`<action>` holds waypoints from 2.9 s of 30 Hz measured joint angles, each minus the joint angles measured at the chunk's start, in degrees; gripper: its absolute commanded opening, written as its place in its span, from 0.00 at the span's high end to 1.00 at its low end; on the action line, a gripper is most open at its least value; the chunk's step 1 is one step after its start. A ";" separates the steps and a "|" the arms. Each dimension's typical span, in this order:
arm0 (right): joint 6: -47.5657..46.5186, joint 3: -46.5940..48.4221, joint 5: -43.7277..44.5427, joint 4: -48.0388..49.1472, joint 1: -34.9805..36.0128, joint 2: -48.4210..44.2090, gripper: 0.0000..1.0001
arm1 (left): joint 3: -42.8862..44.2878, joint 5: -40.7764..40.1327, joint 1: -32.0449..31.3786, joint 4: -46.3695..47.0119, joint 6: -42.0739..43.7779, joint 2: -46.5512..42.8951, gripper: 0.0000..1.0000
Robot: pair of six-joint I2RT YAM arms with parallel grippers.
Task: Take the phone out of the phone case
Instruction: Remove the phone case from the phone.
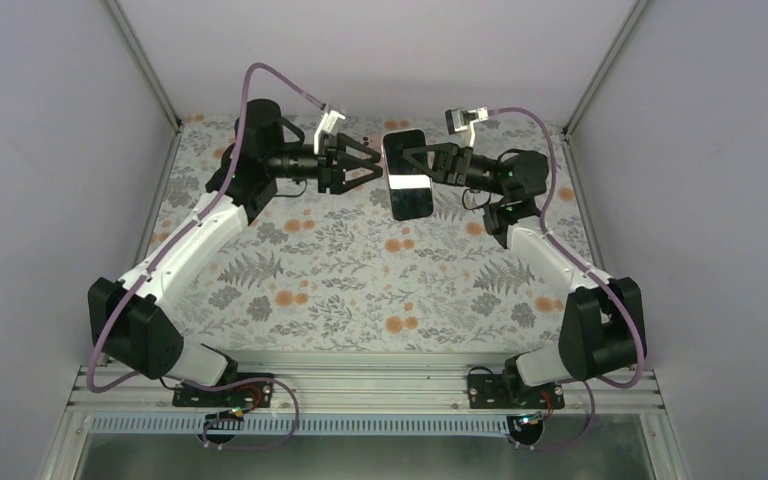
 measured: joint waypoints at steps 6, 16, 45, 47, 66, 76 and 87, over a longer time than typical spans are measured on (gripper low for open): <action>-1.03 -0.15 -0.26 -0.37 0.02 -1.09 0.96 | 4.37 -0.07 0.04 0.28 -0.92 1.51 0.50; -2.43 -0.24 -0.92 -0.79 1.22 -1.38 0.96 | 5.55 -0.07 0.04 1.16 -3.54 3.93 0.61; -29.16 5.42 -2.14 -29.92 2.27 -2.86 0.79 | 7.26 2.54 0.61 -3.82 -1.95 6.16 0.97; -35.30 7.52 -2.12 -37.70 2.27 -3.52 0.79 | 8.39 3.08 0.63 -6.62 0.72 6.54 0.98; -68.70 16.72 -3.45 -78.49 2.23 -2.64 0.80 | 10.88 7.06 -0.31 -18.27 10.38 10.16 0.98; -73.42 18.29 -4.20 -85.05 2.29 -1.36 0.91 | 11.76 6.97 -1.53 -19.71 12.07 11.43 0.98; -70.73 19.08 -6.29 -83.30 2.54 -0.83 0.96 | 15.17 5.64 -1.31 -21.97 13.77 11.85 0.49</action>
